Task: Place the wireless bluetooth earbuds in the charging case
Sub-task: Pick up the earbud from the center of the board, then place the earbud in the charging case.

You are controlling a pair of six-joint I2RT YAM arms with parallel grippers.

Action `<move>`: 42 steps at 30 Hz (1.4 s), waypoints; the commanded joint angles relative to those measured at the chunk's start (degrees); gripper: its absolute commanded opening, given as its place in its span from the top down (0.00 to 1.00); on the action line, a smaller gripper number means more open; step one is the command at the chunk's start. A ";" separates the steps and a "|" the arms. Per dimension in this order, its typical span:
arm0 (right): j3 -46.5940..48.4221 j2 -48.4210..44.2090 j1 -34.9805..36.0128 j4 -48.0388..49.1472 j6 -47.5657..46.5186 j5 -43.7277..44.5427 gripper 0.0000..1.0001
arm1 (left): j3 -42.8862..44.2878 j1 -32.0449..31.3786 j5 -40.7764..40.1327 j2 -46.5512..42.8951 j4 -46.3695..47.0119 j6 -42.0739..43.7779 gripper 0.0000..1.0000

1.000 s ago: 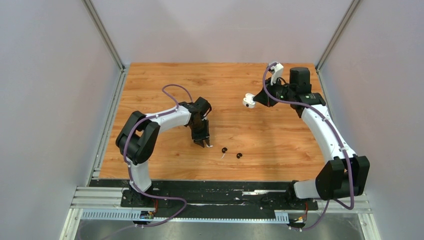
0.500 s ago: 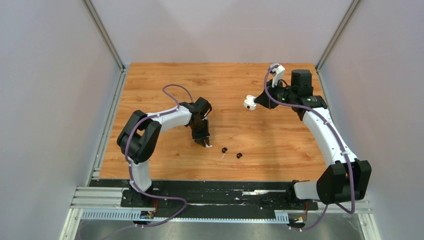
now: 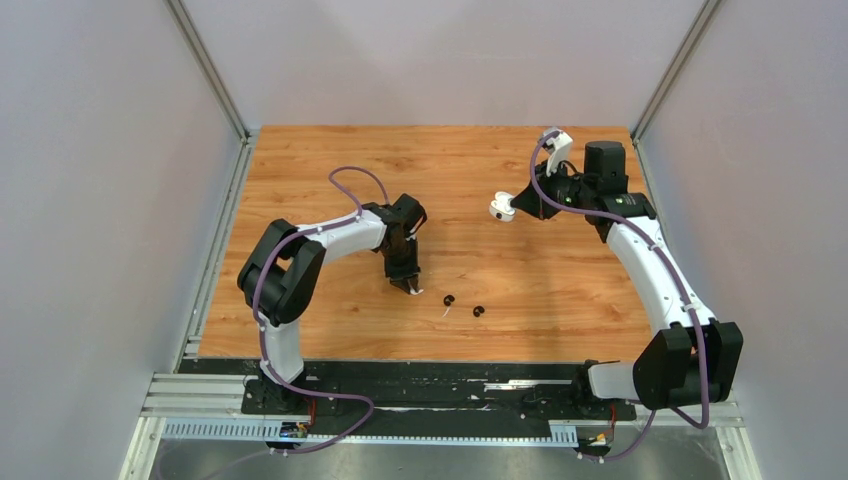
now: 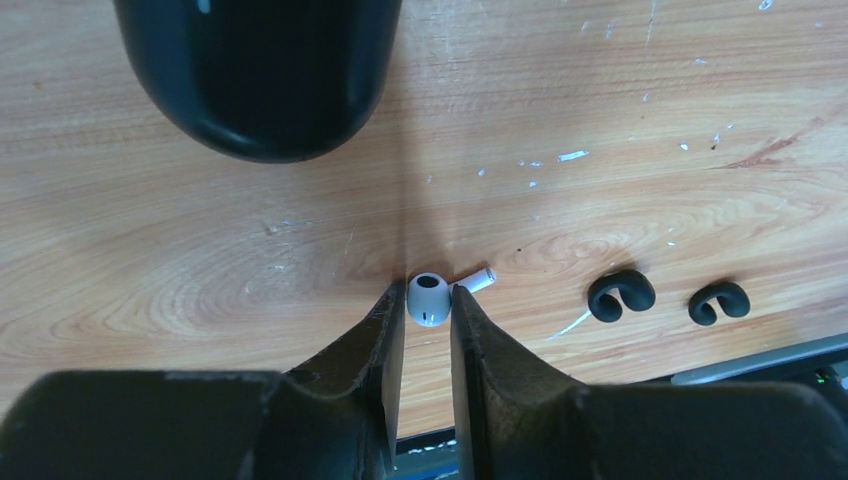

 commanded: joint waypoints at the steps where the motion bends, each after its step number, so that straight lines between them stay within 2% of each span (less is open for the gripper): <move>1: 0.09 -1.62 -0.39 1.94 0.62 -1.62 1.00 | 2.18 -0.40 -2.54 -0.46 -2.06 2.20 0.72; 4: 0.09 -1.27 -0.32 2.08 0.69 -1.75 1.00 | 1.33 -0.38 -2.50 -0.97 -2.17 2.52 0.78; 9: 0.24 -0.86 -0.36 2.17 0.81 -2.35 1.00 | 1.34 -0.39 -1.98 -1.71 -1.41 5.26 0.99; 12: 0.45 -0.51 -0.31 2.17 0.61 -2.99 1.00 | 2.47 -0.40 -1.74 -2.73 -1.70 8.40 1.00; 15: 0.36 -0.51 -0.31 1.97 -1.82 -4.85 1.00 | 3.82 -0.38 -1.62 -4.36 -1.52 16.33 1.00; 19: -0.88 -1.33 0.00 -0.05 -9.64 -7.47 1.00 | 5.24 -0.41 -4.44 -9.25 -0.44 32.62 1.00; 20: -0.70 -1.30 0.16 -1.31 -11.44 -8.12 1.00 | 4.94 -0.40 -4.64 -11.92 0.11 39.63 1.00; 23: 0.89 -0.25 1.70 -6.50 -18.67 -8.63 1.00 | 0.19 -0.40 -7.47 -19.28 5.98 54.22 1.00; 26: 4.28 1.65 3.64 -10.63 -21.28 -6.92 1.00 | -5.30 -0.41 -6.68 -30.10 12.85 72.54 1.00; 31: 11.86 7.04 8.08 -15.54 -17.54 -6.19 1.00 | -13.25 -0.40 2.45 -44.25 25.22 96.68 1.00; 33: 14.49 8.86 10.39 -15.76 -15.36 -6.57 1.00 | -15.16 -0.40 5.75 -46.98 29.07 109.99 1.00; 39: 23.19 14.60 16.93 -16.47 -12.57 -5.10 1.00 | -15.86 -0.41 15.09 -49.37 31.60 129.00 1.00; 42: 26.89 16.49 19.01 -15.39 -7.97 -2.60 1.00 | -16.47 -0.40 16.91 -49.18 34.22 134.00 1.00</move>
